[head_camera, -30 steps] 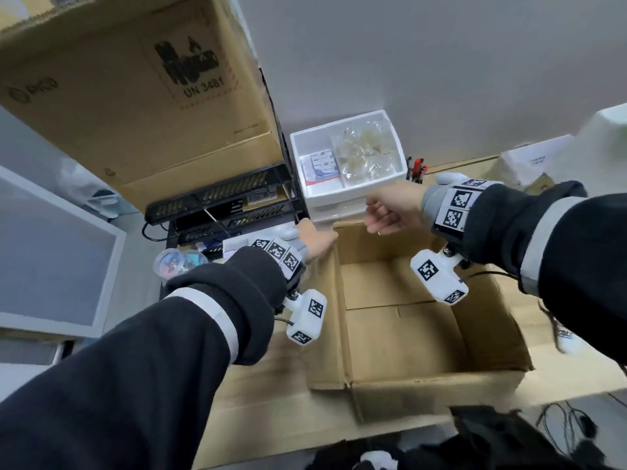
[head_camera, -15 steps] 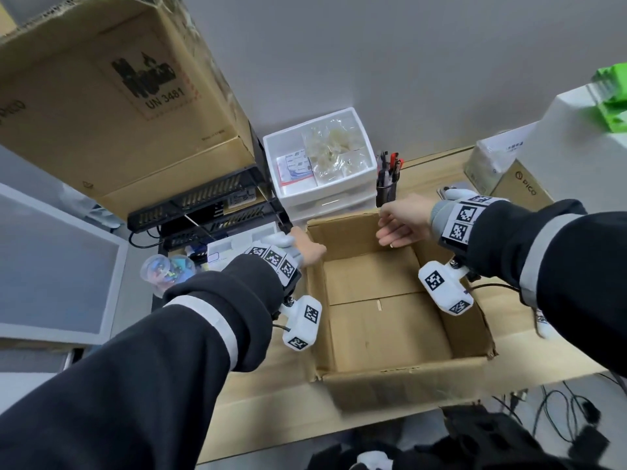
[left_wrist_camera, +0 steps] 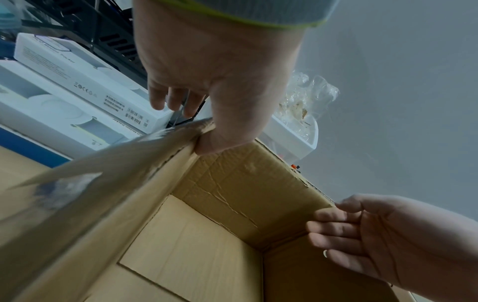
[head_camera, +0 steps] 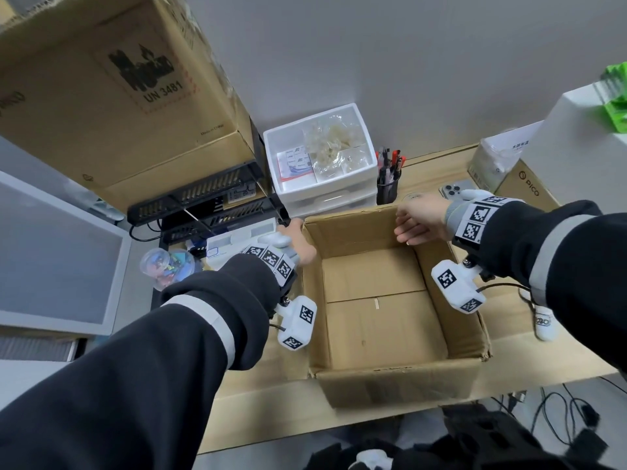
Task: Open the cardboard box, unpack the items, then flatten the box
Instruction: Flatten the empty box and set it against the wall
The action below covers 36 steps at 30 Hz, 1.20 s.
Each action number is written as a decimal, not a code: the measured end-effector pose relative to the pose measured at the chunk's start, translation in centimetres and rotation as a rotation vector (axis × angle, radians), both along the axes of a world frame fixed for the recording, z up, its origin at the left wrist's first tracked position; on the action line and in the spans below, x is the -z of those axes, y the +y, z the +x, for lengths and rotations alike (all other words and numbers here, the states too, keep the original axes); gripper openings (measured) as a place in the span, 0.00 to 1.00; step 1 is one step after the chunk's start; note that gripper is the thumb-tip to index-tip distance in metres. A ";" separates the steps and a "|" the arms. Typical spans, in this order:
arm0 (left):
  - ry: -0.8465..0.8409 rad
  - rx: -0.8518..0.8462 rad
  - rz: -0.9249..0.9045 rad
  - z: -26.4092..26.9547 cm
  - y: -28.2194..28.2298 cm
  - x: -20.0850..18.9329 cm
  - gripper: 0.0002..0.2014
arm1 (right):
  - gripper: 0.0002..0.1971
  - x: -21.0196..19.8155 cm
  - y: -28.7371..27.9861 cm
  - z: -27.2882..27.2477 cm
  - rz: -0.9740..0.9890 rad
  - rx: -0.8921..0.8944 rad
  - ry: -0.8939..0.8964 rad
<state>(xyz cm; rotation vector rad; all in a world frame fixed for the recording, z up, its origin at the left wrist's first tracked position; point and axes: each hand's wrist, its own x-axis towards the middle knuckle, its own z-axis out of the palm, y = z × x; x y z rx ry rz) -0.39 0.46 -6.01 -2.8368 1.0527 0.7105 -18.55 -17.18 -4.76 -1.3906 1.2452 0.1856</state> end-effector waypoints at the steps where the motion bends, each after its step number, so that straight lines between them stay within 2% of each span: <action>1: -0.012 0.010 0.006 -0.1 -0.1 -0.2 0.32 | 0.11 0.1 0.0 -0.1 -0.010 0.005 0.003; 7: 0.031 -0.106 -0.030 0.4 -0.2 0.6 0.21 | 0.12 0.3 1.2 0.5 0.020 -0.023 0.041; 12: 0.099 -0.112 -0.007 0.8 0.0 1.2 0.13 | 0.10 1.4 2.8 1.7 0.057 -0.074 0.059; 16: 0.194 -0.124 -0.082 1.2 0.5 1.9 0.27 | 0.11 2.8 4.5 2.6 0.082 -0.137 0.084; 17: 0.215 -0.114 -0.097 1.2 0.6 1.9 0.26 | 0.11 3.1 5.0 2.7 0.084 -0.150 0.089; 19: 0.240 -0.070 -0.137 1.1 0.8 1.9 0.17 | 0.10 3.6 5.9 2.9 0.100 -0.172 0.101; 20: 0.246 -0.052 -0.159 1.1 0.9 1.9 0.15 | 0.10 4.1 6.2 3.1 0.109 -0.180 0.109; 24: 0.283 0.027 -0.227 0.7 1.2 0.7 0.25 | 0.09 5.1 7.6 3.5 0.137 -0.212 0.144; 28: 0.293 0.085 -0.275 1.6 0.7 -1.1 0.21 | 0.14 5.9 8.7 3.2 0.119 -0.244 0.201; 30: 0.312 0.107 -0.319 2.2 0.3 -2.5 0.23 | 0.16 6.0 9.1 3.1 0.111 -0.258 0.244; 32: 0.331 0.129 -0.340 2.5 -0.2 -3.7 0.25 | 0.14 5.5 9.3 3.2 0.100 -0.251 0.256; 36: 0.329 0.150 -0.300 2.5 -0.9 -5.1 0.21 | 0.14 4.7 9.3 3.7 0.051 -0.247 0.249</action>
